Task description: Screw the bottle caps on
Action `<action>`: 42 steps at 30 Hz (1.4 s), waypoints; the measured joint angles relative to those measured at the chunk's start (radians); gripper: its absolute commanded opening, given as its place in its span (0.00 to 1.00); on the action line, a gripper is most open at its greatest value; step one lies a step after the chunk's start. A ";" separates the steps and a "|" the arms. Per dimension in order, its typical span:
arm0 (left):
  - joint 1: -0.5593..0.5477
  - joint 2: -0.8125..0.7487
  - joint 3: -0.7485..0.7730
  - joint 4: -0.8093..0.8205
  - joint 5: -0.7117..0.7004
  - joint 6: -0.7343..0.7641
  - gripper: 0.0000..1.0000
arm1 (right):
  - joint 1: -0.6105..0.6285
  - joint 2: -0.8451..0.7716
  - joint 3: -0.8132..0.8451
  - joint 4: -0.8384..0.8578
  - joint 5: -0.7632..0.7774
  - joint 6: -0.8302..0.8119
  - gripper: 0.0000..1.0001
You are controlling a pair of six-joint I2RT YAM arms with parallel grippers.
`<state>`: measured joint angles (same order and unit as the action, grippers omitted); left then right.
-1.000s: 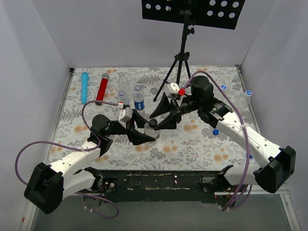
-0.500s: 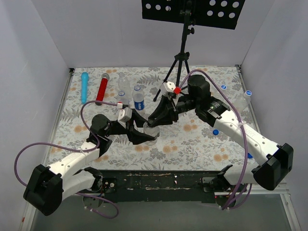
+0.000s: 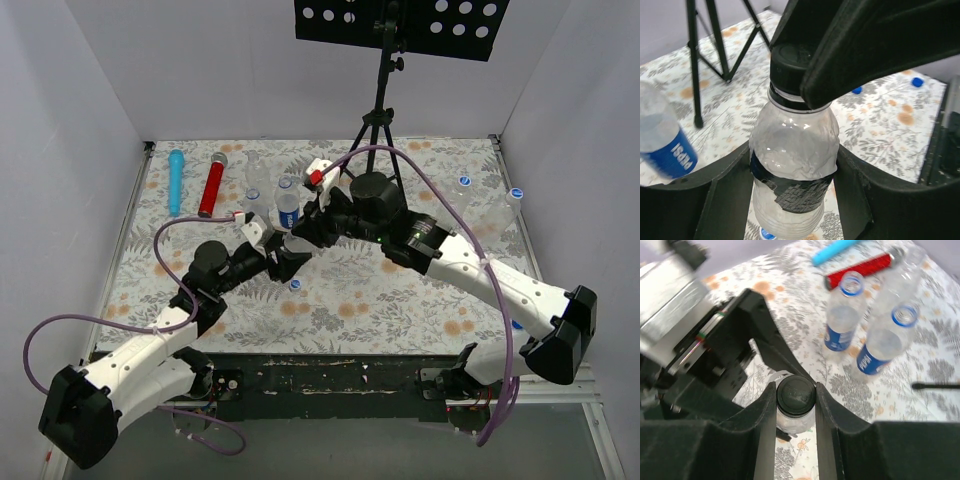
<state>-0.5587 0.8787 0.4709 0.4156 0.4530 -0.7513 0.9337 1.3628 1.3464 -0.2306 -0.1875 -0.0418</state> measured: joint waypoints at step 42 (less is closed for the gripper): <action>0.032 0.172 0.035 0.334 0.618 -0.259 0.00 | -0.279 -0.103 -0.114 0.228 -0.976 -0.102 0.68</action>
<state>-0.5266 1.0512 0.5060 0.7494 1.0706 -1.0103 0.6548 1.2602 1.2324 -0.0029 -1.1633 -0.1440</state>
